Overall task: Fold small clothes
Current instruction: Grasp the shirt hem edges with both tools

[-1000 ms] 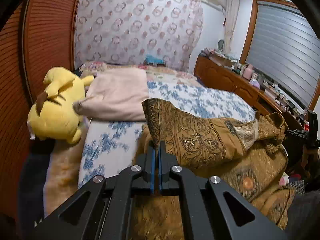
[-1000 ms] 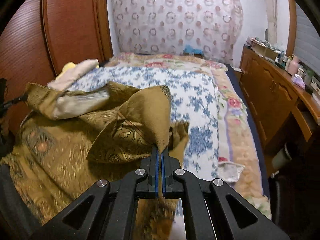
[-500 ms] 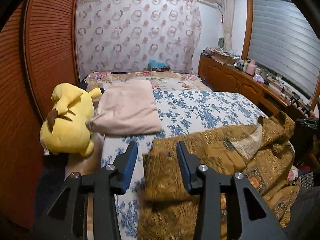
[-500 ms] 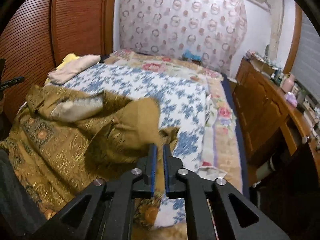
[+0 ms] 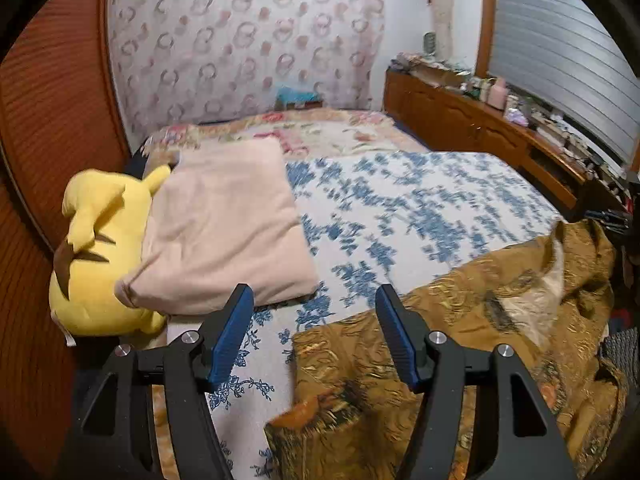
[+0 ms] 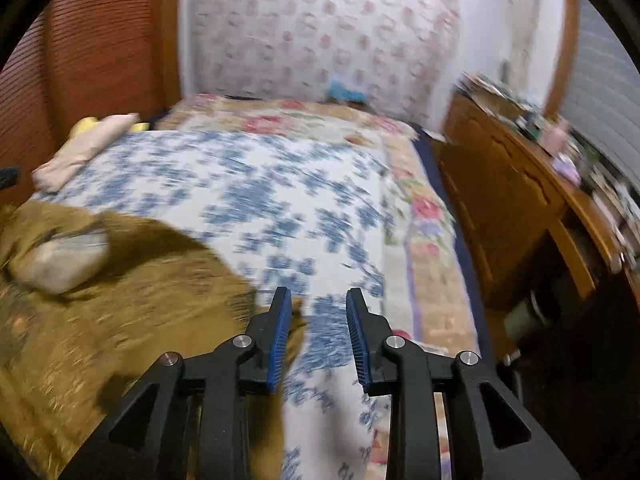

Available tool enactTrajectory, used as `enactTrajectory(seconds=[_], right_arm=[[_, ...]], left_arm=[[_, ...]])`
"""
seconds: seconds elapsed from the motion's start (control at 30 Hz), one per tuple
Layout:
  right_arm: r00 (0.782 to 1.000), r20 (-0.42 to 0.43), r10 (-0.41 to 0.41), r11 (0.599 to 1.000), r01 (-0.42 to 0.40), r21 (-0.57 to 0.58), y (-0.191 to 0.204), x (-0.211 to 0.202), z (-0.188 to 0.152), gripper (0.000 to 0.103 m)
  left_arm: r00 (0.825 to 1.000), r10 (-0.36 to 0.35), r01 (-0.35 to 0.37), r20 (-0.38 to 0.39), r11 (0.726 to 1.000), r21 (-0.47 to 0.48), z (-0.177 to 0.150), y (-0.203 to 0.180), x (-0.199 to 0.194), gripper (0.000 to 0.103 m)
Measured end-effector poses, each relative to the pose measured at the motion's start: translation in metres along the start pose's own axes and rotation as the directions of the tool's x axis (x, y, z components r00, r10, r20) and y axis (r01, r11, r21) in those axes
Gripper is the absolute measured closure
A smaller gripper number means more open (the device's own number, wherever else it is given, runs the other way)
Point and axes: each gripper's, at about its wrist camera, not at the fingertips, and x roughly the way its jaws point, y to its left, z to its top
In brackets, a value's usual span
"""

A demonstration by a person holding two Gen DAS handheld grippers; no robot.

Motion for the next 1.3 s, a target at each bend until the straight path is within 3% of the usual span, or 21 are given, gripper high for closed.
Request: enactTrajectory(seconds=[0.23,0.4,0.67,0.97,1.13,1.3], right_arm=[[0.998,0.001,0.059,0.997,-0.059,0.047,0.007,0.009,0.0,0.073],[0.998,-0.005,0.065,0.996,-0.065,0.057,0.009,0.004,-0.004,0.059],[0.997,-0.029,0.075,0.996,-0.073,0.059,0.006,0.024,-0.003,0.052],[0.994,-0.031,0.103,0.994,-0.101,0.038,0.012,0.014,-0.006,0.05],[0.991,-0.064,0.12,0.993,-0.119,0.025,0.013,0.025,-0.007,0.043],[0.986,-0.077,0.148,0.985,-0.14,0.102,-0.002,0.039,-0.005,0.043]], left_arm=[[0.996,0.007,-0.01,-0.093,0.999,-0.032,-0.017,0.007,0.025,0.039],[0.988,0.005,-0.012,-0.155,0.999,-0.047,-0.032,0.007,0.038,0.039],[0.986,-0.02,0.01,-0.164,0.998,-0.063,-0.037,0.007,0.041,0.039],[0.986,-0.015,0.007,-0.167,0.999,-0.05,-0.036,0.006,0.043,0.039],[0.985,-0.014,0.008,-0.174,0.999,-0.04,-0.034,0.004,0.045,0.039],[0.982,-0.025,0.021,-0.186,0.999,-0.025,-0.032,0.001,0.046,0.044]])
